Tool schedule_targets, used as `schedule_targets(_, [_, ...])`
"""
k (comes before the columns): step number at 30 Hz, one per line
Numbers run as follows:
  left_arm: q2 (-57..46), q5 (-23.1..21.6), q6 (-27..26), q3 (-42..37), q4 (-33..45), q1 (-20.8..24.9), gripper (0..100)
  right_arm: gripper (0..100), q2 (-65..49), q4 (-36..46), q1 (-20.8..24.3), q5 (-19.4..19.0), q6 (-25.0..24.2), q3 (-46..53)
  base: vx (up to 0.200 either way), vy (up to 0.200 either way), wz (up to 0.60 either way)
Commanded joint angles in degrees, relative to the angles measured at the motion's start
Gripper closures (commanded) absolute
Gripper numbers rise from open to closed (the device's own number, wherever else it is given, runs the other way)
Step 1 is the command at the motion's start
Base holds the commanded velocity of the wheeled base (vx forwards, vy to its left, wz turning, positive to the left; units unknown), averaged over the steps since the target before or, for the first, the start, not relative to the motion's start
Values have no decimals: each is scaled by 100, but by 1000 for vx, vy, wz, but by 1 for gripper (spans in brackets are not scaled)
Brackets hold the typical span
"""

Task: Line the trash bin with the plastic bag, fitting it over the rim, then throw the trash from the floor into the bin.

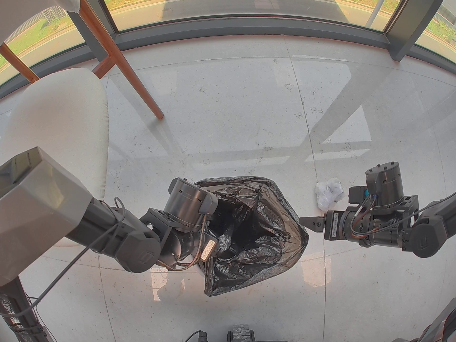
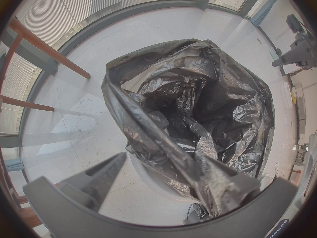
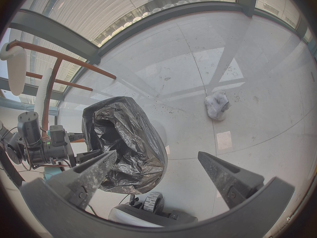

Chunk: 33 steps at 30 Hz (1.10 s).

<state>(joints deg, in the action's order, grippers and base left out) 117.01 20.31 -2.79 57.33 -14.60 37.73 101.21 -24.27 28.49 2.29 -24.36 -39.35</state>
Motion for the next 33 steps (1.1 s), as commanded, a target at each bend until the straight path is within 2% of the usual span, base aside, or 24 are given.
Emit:
schedule_targets(1, [121, -1, 7, 24, 1, -2, 100, 0, -4, 1, 8, -1, 1, -2, 0, 0, 0])
schedule_targets(20, [-108, 8, 42, -3, 10, -46, 100, 0, 4, -7, 8, 8, 1, -11, 0, 0, 0])
schedule_targets(33, [-389, -36, 33, -609, 1, -187, 100, 0, 13, -7, 8, 8, 1, -20, 0, 0, 0])
